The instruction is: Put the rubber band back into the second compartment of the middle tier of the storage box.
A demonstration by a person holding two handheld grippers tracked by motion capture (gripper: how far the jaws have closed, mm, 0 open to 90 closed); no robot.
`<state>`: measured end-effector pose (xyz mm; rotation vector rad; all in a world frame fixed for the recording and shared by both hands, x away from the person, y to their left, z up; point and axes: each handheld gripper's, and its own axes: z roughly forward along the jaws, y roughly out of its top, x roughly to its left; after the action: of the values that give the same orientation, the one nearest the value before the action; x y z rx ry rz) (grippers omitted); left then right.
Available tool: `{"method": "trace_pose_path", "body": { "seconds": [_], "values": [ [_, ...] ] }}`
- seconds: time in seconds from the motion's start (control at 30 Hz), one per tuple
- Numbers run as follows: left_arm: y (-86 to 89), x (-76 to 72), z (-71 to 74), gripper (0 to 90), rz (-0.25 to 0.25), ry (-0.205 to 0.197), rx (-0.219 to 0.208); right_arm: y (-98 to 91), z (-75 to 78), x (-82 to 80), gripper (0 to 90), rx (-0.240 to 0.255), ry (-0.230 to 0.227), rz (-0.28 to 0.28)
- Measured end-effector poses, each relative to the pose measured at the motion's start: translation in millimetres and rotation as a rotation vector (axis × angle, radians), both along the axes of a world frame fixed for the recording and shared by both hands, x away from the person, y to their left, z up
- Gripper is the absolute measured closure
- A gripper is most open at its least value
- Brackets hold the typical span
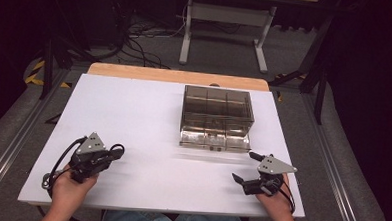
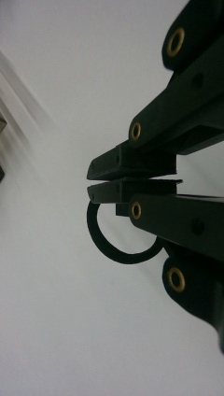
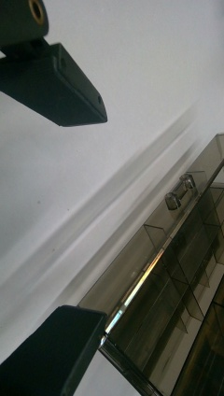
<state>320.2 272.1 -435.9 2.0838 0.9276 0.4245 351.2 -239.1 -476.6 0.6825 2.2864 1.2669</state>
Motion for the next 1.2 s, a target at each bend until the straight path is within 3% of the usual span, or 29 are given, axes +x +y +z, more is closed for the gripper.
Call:
{"method": "trace_pose_path", "body": {
  "seconds": [0.57, 1.2],
  "values": [
    [-12.6, 11.4, 15.8, 87.0, -0.071, -0.009, -0.056, 0.5, -0.4, 0.2, 5.8, -0.003, 0.003, -0.009],
    [-53.1, 34.7, 31.8, 87.0, -0.168, -0.022, -0.099, 0.5, -0.7, 0.3, 5.8, -0.010, 0.005, -0.007]
  ]
}}
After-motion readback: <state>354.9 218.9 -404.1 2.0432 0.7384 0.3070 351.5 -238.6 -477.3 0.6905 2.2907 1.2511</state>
